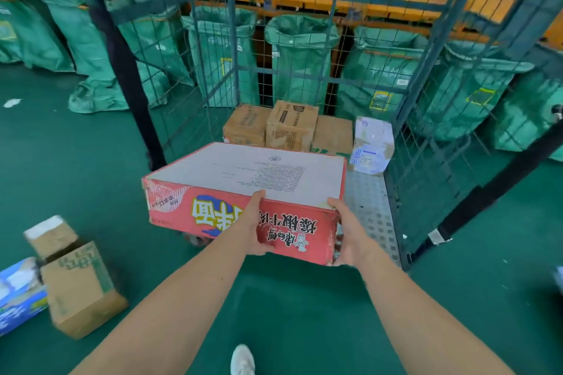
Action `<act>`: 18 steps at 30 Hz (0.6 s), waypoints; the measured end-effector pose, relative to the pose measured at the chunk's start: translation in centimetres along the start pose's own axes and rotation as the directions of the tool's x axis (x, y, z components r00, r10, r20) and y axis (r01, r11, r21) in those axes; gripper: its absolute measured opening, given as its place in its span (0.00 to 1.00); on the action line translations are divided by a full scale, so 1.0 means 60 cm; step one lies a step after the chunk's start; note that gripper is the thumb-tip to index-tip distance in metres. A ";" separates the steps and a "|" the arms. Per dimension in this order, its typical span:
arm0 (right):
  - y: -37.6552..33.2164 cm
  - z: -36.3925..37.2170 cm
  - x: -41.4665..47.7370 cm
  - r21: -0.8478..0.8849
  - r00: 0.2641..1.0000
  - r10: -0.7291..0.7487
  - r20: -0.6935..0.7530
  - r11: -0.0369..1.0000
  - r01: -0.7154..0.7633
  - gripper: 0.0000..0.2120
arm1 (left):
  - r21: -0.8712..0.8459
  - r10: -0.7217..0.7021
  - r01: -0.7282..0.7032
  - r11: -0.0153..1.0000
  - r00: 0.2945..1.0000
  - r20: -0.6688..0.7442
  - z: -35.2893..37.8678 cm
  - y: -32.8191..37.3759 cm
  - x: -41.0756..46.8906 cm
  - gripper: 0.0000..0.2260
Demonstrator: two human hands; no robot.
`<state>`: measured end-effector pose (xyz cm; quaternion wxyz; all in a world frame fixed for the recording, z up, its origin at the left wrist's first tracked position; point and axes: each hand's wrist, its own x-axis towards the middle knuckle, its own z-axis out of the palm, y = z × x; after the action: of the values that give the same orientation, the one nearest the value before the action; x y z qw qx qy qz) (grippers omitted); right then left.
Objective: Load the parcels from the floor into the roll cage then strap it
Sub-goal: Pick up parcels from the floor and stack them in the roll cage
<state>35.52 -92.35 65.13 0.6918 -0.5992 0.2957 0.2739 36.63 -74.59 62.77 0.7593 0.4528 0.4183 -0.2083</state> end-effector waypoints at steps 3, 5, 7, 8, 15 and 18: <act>-0.078 0.035 0.071 -0.001 0.998 -0.059 -0.004 0.998 0.059 0.14 | 0.040 -0.008 0.007 0.999 0.999 0.043 0.025 0.093 0.080 0.29; -0.125 0.054 0.112 0.010 0.998 -0.060 -0.020 0.998 0.060 0.12 | 0.060 -0.006 0.003 0.998 0.999 0.054 0.042 0.142 0.129 0.28; -0.168 0.070 0.155 0.021 0.998 -0.052 -0.041 0.998 0.053 0.11 | 0.090 -0.029 0.024 0.996 0.998 0.051 0.057 0.183 0.175 0.30; -0.189 0.076 0.179 0.016 0.997 -0.052 -0.053 0.998 0.053 0.10 | 0.098 -0.046 0.040 0.994 0.997 0.058 0.065 0.203 0.193 0.30; -0.333 0.111 0.410 -0.029 0.996 -0.053 -0.074 0.998 0.051 0.05 | 0.041 -0.138 0.137 0.990 0.990 0.027 0.129 0.338 0.359 0.32; -0.397 0.121 0.539 -0.056 0.998 -0.037 -0.057 0.998 0.034 0.06 | 0.026 -0.133 0.133 0.991 0.991 0.012 0.167 0.400 0.460 0.29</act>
<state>75.40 -87.50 57.92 0.6709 -0.6310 0.2972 0.2519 73.32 -69.43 54.78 0.7408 0.4320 0.4399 -0.2667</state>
